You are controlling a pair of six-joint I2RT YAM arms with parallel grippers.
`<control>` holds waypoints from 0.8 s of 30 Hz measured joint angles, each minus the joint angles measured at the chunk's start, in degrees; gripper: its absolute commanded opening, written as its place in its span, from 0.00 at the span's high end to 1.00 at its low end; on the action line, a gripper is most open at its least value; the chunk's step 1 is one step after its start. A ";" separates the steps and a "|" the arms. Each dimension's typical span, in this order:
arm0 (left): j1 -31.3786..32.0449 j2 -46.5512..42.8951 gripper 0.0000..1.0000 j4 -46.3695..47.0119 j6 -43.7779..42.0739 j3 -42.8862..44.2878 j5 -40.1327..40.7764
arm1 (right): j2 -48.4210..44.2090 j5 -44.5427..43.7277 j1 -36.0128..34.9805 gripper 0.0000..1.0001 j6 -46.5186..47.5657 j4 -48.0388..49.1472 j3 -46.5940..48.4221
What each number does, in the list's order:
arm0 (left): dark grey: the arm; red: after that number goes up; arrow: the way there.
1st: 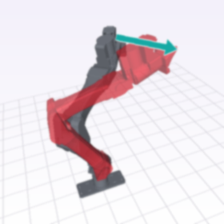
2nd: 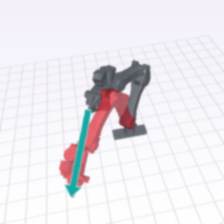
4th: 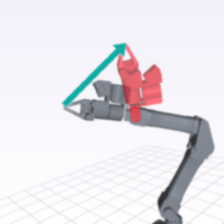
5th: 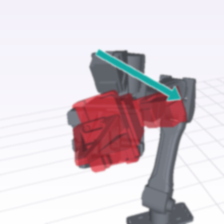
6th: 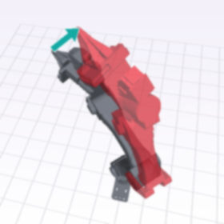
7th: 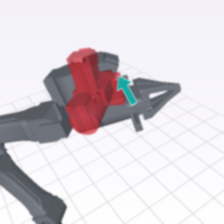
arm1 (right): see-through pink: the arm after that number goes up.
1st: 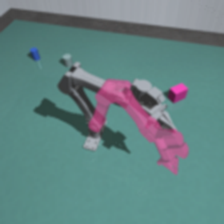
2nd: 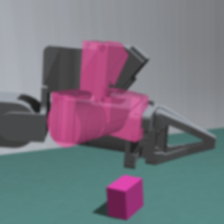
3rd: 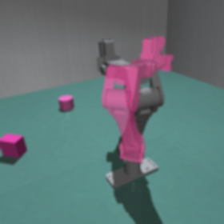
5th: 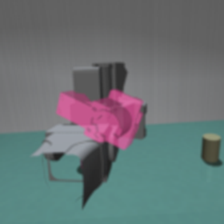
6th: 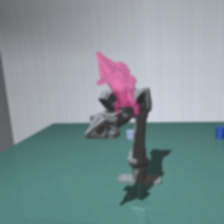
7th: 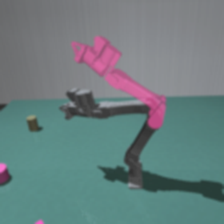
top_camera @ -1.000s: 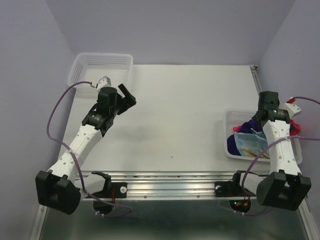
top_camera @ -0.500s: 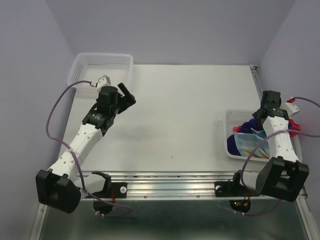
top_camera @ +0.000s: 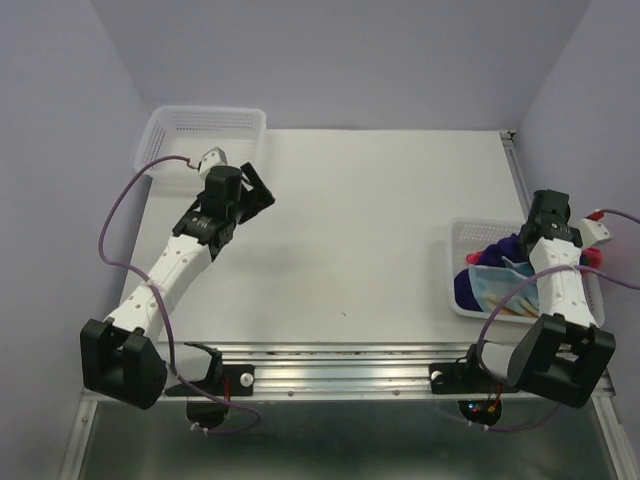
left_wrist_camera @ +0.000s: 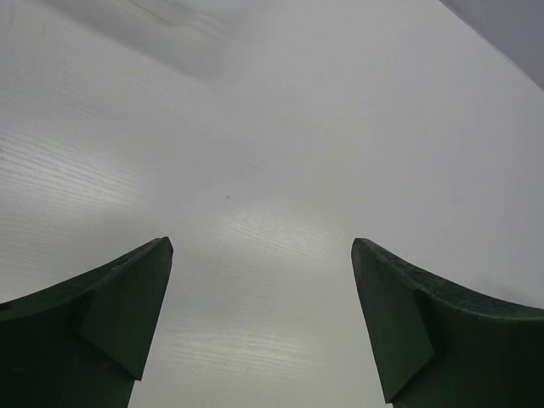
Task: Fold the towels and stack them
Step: Grab crumpled towel
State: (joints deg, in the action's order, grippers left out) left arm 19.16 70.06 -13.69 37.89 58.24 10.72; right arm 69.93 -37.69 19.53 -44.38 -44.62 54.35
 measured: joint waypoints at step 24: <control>0.02 -6.88 0.01 -3.72 -0.63 2.75 5.38 | -15.65 6.69 4.13 0.99 9.49 -1.18 13.40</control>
State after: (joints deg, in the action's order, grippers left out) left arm 19.18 63.18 -17.41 37.26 60.99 16.10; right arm 54.28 -31.00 23.66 -34.89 -45.80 67.75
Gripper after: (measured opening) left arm 0.986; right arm 0.025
